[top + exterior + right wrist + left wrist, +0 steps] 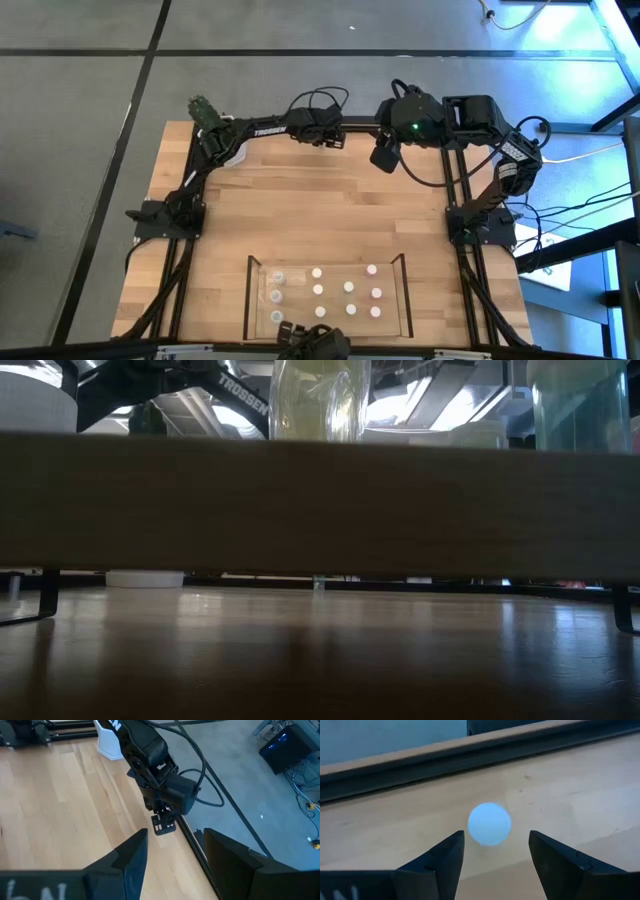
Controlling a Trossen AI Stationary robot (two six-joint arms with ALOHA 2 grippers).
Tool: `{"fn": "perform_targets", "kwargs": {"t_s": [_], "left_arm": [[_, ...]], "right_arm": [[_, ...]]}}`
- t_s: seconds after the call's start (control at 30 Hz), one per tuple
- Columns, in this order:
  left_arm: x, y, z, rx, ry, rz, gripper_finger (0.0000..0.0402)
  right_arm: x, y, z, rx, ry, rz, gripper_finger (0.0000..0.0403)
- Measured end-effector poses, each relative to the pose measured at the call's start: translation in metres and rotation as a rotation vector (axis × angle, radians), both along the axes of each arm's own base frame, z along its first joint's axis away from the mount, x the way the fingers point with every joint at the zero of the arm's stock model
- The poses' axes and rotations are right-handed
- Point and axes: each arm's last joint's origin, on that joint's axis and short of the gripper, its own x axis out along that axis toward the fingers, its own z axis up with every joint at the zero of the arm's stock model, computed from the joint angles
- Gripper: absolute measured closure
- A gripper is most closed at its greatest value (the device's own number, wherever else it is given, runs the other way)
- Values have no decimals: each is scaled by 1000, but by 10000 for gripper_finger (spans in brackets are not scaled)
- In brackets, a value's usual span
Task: Pick and place medicine bottles onto shelf by color
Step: Put the blue pill bottle on the shelf aligned with the other blue pill bottle
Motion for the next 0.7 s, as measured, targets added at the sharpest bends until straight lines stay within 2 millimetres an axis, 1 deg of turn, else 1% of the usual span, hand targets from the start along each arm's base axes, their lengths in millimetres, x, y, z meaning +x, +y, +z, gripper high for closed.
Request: {"fn": "perform_targets", "kwargs": {"t_s": [0.13, 0.37, 0.7], "left_arm": [[0, 0, 0, 9, 3, -2, 185], [0, 1, -1, 36, 59, -92, 185], [0, 1, -1, 48, 64, -77, 187]], "right_arm": [[0, 0, 0, 0, -1, 0, 209], [0, 0, 0, 0, -1, 0, 209], [0, 0, 0, 0, -1, 0, 209]]}}
